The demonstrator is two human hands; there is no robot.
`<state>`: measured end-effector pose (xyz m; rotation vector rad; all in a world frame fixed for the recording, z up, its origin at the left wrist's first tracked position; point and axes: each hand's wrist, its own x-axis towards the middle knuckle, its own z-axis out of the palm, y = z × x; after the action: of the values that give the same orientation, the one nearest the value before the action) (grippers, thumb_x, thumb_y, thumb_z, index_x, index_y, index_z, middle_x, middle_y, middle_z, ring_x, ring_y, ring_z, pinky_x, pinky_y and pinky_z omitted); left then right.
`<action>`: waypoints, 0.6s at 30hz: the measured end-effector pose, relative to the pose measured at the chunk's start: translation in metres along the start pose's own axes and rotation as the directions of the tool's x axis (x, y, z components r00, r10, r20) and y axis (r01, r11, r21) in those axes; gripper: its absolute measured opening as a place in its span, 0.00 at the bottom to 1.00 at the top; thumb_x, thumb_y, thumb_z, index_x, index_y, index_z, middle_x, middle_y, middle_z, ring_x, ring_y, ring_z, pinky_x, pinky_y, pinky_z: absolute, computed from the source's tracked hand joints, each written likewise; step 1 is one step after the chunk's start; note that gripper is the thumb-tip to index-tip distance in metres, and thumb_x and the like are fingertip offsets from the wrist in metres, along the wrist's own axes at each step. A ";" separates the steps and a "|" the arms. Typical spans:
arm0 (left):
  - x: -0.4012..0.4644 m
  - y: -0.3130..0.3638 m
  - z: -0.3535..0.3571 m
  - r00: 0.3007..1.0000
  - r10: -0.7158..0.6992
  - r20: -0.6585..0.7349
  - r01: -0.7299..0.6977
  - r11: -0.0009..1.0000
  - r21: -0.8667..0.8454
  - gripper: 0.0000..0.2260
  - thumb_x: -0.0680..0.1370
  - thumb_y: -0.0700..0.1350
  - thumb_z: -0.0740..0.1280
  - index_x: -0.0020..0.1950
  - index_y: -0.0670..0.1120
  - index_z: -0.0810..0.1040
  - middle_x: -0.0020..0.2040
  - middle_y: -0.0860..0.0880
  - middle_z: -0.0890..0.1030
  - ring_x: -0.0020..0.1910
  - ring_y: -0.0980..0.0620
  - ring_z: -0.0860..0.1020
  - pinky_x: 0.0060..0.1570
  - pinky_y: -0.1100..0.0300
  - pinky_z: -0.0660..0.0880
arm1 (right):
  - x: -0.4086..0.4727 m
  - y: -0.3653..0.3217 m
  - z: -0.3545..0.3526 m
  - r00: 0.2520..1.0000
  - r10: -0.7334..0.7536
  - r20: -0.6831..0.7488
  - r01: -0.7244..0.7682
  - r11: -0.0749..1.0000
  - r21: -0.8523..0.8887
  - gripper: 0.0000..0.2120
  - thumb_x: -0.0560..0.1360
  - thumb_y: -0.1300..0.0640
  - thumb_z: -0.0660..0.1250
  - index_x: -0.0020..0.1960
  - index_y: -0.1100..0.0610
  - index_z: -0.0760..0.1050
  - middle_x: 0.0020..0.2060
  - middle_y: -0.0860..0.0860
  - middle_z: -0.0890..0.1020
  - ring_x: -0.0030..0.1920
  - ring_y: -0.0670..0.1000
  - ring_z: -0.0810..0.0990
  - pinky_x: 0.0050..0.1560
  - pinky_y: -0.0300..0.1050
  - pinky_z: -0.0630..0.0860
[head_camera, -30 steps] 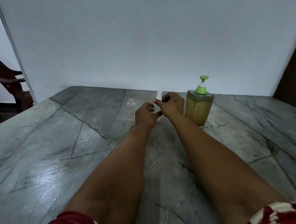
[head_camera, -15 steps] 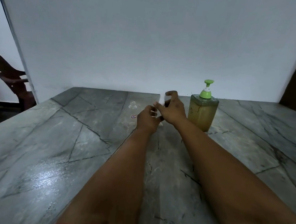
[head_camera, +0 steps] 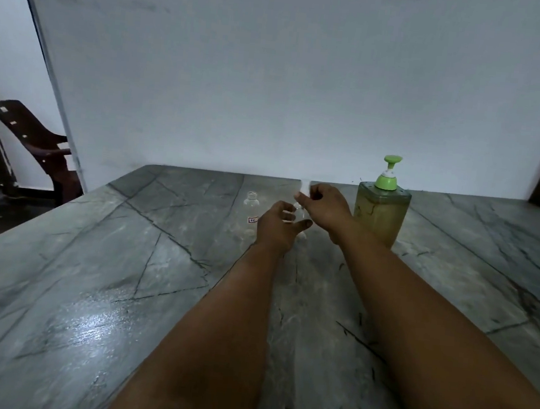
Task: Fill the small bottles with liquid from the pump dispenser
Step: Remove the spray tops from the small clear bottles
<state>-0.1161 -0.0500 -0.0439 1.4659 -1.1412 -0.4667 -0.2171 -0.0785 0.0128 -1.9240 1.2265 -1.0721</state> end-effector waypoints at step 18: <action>-0.002 -0.002 0.004 0.996 0.070 -0.053 -0.067 0.996 0.062 0.19 0.69 0.44 0.77 0.56 0.41 0.77 0.49 0.44 0.81 0.44 0.51 0.77 0.44 0.61 0.73 | 0.002 0.003 0.005 1.000 0.025 -0.013 -0.023 0.987 0.159 0.20 0.76 0.52 0.67 0.65 0.53 0.65 0.55 0.50 0.76 0.53 0.50 0.75 0.51 0.45 0.75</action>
<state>-0.1191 -0.0510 -0.0471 1.4779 -1.1665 -0.3453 -0.2132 -0.0813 0.0083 -1.7793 1.1340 -1.1380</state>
